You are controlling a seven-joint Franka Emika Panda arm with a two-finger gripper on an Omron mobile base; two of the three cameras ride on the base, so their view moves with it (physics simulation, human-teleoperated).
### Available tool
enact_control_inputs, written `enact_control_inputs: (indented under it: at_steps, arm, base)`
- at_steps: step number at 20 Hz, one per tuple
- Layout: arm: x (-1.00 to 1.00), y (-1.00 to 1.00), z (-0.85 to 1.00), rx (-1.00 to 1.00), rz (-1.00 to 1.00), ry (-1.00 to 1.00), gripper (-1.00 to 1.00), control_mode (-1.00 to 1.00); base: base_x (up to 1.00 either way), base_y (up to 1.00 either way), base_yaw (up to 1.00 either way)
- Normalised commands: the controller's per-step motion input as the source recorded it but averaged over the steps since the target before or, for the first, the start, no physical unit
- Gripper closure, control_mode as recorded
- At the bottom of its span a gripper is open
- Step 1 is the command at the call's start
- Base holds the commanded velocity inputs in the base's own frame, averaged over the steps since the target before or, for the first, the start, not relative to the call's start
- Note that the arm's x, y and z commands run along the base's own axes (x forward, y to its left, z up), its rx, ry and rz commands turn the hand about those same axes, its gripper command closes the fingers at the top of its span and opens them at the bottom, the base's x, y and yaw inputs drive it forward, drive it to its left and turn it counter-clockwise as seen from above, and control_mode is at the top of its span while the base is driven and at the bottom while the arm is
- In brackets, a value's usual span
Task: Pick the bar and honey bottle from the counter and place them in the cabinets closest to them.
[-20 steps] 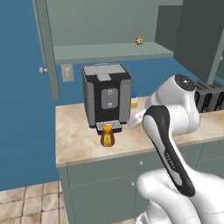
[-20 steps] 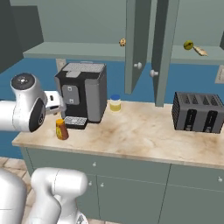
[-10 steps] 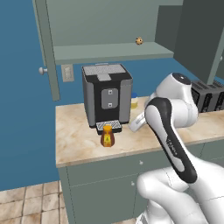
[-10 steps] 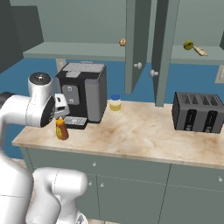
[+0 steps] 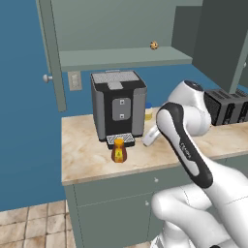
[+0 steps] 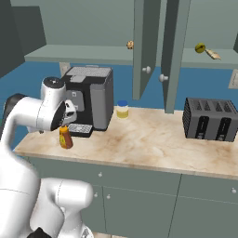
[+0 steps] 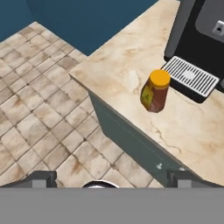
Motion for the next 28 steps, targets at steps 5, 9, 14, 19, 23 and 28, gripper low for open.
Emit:
enact_control_inputs:
  at_steps: [5, 9, 14, 19, 23, 28]
  arm:
    - [0.32, 0.20, -0.15, -0.01, 0.05, 0.00, -1.00, -1.00]
    - [0.32, 0.18, -0.17, -0.02, 0.04, 0.00, -1.00, -1.00]
    - [0.31, 0.14, -0.17, -0.02, 0.04, 0.00, -1.00, -1.00]
    - [0.27, 0.10, -0.20, -0.04, 0.04, 0.00, -1.00, -1.00]
    - [0.22, 0.08, -0.21, -0.04, 0.04, 0.00, -1.00, -1.00]
    - [0.21, 0.04, -0.16, 0.00, 0.04, 0.00, -1.00, -1.00]
  base:
    - [0.00, 0.00, 0.00]
    - [0.00, 0.00, 0.00]
    - [0.00, 0.00, 0.00]
    - [0.00, 0.00, 0.00]
    - [0.00, 0.00, 0.00]
    - [0.00, 0.00, 0.00]
